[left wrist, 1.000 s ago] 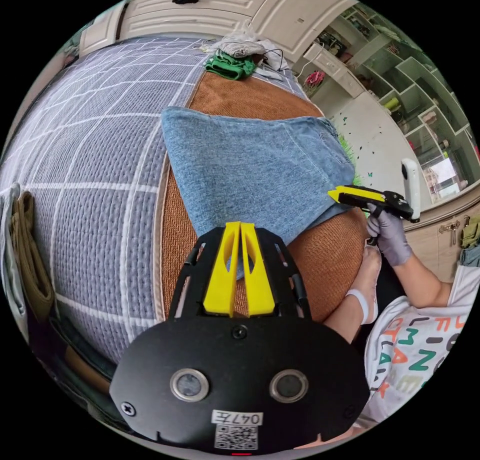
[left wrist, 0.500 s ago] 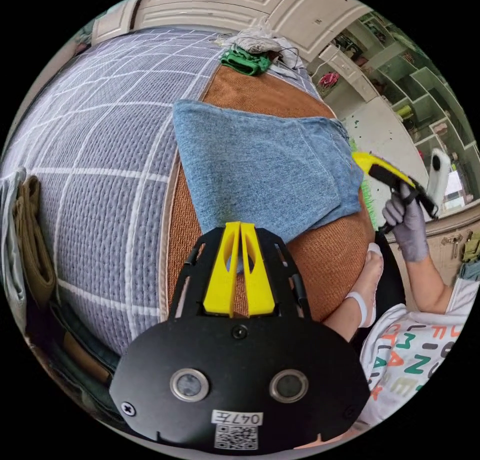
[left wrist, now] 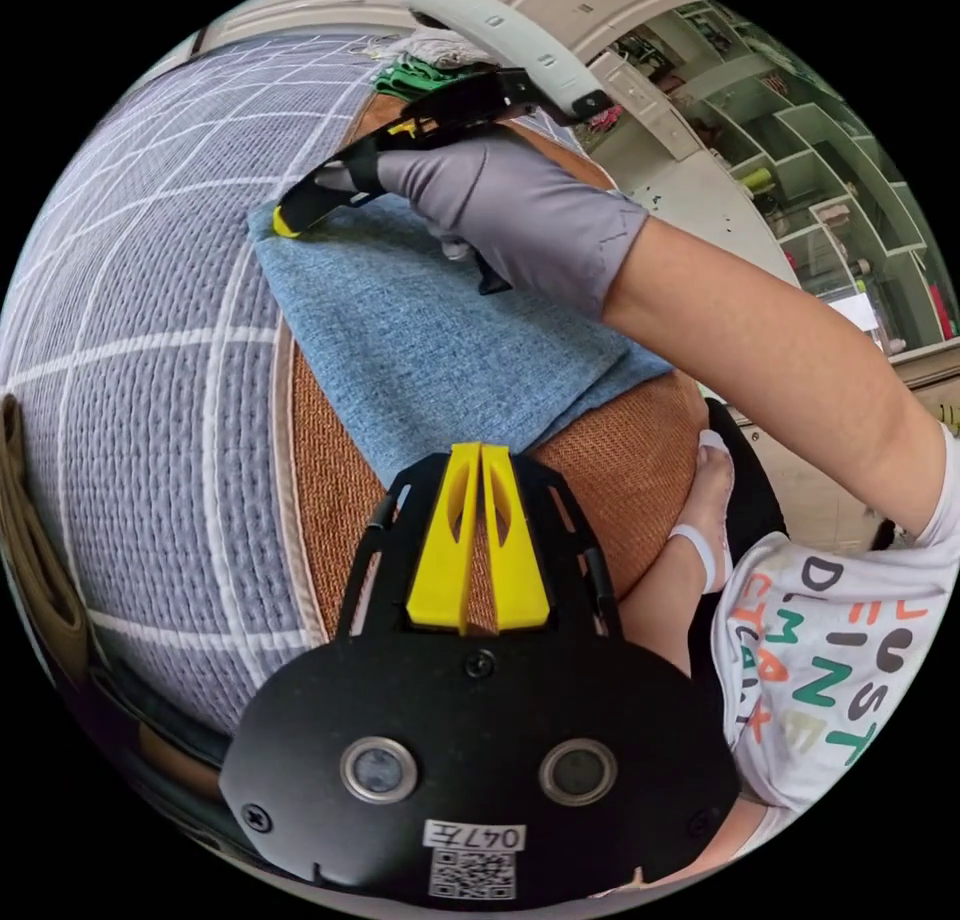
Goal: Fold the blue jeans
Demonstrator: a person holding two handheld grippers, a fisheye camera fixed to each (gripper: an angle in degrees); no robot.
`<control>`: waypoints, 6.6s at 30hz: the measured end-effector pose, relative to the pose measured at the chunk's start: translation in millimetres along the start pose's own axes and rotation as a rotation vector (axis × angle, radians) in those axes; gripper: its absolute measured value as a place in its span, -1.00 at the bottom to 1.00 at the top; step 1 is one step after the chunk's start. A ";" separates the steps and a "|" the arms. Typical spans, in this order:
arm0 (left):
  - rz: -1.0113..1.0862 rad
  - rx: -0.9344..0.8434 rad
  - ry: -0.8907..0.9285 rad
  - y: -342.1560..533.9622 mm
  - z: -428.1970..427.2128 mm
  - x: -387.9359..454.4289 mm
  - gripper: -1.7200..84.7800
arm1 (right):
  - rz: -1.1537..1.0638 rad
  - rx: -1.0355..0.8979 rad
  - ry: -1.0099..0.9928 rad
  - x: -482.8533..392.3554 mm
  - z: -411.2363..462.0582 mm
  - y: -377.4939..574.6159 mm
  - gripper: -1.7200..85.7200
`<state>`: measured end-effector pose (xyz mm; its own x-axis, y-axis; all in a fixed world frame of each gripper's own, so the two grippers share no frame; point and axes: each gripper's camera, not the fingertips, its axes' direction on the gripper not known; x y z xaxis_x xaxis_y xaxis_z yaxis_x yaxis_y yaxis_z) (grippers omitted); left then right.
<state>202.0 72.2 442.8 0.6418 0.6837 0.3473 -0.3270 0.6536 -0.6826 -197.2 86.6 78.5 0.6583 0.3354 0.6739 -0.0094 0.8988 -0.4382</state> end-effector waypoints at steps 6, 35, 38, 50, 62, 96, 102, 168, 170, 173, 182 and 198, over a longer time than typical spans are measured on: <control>-0.034 0.062 0.105 12.3 -4.9 2.1 -0.98 | 0.148 0.350 0.010 29.1 -119.4 183.2 -0.93; -0.558 0.526 0.158 174.0 9.7 26.1 -0.98 | 0.367 0.723 -0.243 106.3 -260.1 363.9 -0.91; -0.623 0.570 0.206 199.5 17.8 27.1 -0.98 | 0.200 0.584 -0.245 13.0 -205.0 278.4 -0.91; -0.701 0.549 0.361 218.0 87.6 64.1 -0.98 | 0.156 0.238 -0.250 -86.5 -82.8 192.4 -0.91; -0.750 0.674 0.520 226.9 146.0 110.2 -0.78 | -0.193 0.160 -0.033 -169.7 -98.1 152.8 -0.91; -0.635 0.477 0.482 81.1 307.9 237.3 -0.61 | -0.171 0.278 -0.157 -101.5 -202.9 183.3 -0.81; -0.620 0.421 0.477 65.5 340.7 229.1 -0.64 | 0.173 0.250 -0.007 13.7 -221.7 280.5 -0.87; -0.506 1.013 0.181 805.9 -180.7 -419.5 -0.87 | -0.167 0.629 -0.499 -9.0 -314.7 46.6 -0.97; -0.611 1.004 0.118 850.8 -211.1 -474.1 -0.87 | -0.127 0.577 -0.550 -35.3 -271.0 -4.6 -0.97; -0.938 0.996 0.002 949.6 -206.1 -574.5 -0.81 | -0.050 0.441 -0.511 -49.1 -184.6 -37.8 -0.93; -0.789 1.062 -0.232 1113.5 -277.6 -515.8 -0.72 | 0.035 0.449 -0.745 79.4 -176.7 150.1 -0.93; -0.178 0.968 -0.470 1085.4 -250.5 -133.4 -0.98 | -0.108 0.351 -0.286 54.0 -316.8 393.0 -0.99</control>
<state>-64.7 609.0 -505.5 0.4716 0.4755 0.7426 -0.7954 0.5930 0.1254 73.1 368.5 -245.8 0.4362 0.2543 0.8632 -0.2385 0.9576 -0.1616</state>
